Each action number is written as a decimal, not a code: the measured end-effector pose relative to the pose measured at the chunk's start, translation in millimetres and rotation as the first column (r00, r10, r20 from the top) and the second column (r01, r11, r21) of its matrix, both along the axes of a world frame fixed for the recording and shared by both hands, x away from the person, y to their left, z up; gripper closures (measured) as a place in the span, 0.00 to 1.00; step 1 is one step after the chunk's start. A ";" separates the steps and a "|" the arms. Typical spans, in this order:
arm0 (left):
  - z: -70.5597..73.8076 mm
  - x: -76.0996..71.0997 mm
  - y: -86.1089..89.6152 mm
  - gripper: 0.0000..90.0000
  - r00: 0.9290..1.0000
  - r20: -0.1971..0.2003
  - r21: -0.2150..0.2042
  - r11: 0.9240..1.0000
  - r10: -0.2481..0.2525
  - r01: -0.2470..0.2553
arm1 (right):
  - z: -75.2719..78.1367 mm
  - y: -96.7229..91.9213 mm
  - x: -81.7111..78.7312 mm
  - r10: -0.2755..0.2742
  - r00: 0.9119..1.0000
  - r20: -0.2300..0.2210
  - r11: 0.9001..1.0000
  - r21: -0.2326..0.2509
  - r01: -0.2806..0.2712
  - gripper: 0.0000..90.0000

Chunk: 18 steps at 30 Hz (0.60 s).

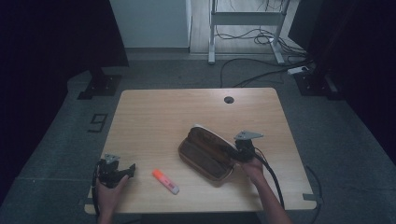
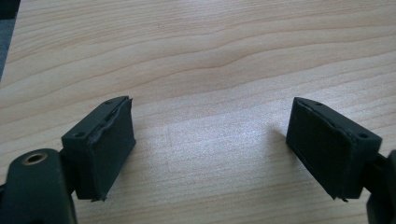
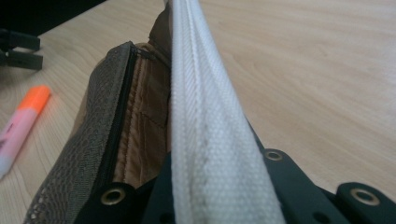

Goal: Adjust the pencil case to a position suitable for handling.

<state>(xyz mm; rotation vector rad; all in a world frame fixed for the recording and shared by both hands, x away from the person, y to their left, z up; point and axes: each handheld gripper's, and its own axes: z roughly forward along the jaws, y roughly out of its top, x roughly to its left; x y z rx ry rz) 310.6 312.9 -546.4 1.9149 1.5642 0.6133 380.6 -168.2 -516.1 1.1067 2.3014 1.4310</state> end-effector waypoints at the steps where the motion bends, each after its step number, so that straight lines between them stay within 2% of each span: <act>1: 0.0 0.0 0.0 0.17 1.000 0.000 0.000 1.000 0.000 0.000 | -1.5 1.0 0.4 0.002 1.000 -0.007 1.000 -0.002 -0.002 0.90; 10: 0.0 0.0 -0.1 0.17 1.000 0.000 0.000 1.000 0.000 0.000 | -5.7 1.0 2.7 -0.007 1.000 -0.023 1.000 -0.019 0.006 0.88; 15: 0.0 0.0 0.0 0.17 1.000 0.000 0.000 1.000 0.000 0.000 | -6.0 1.4 2.6 -0.005 1.000 -0.011 0.999 -0.045 0.004 0.82; 16: 0.0 0.0 0.0 0.17 1.000 0.000 0.000 1.000 0.000 0.000 | -6.7 2.2 2.4 -0.006 1.000 -0.005 0.998 -0.068 0.005 0.78; 18: 0.0 0.0 0.0 0.17 1.000 0.000 0.000 1.000 0.000 0.000 | -6.5 2.5 2.0 -0.007 1.000 0.003 0.997 -0.076 0.007 0.75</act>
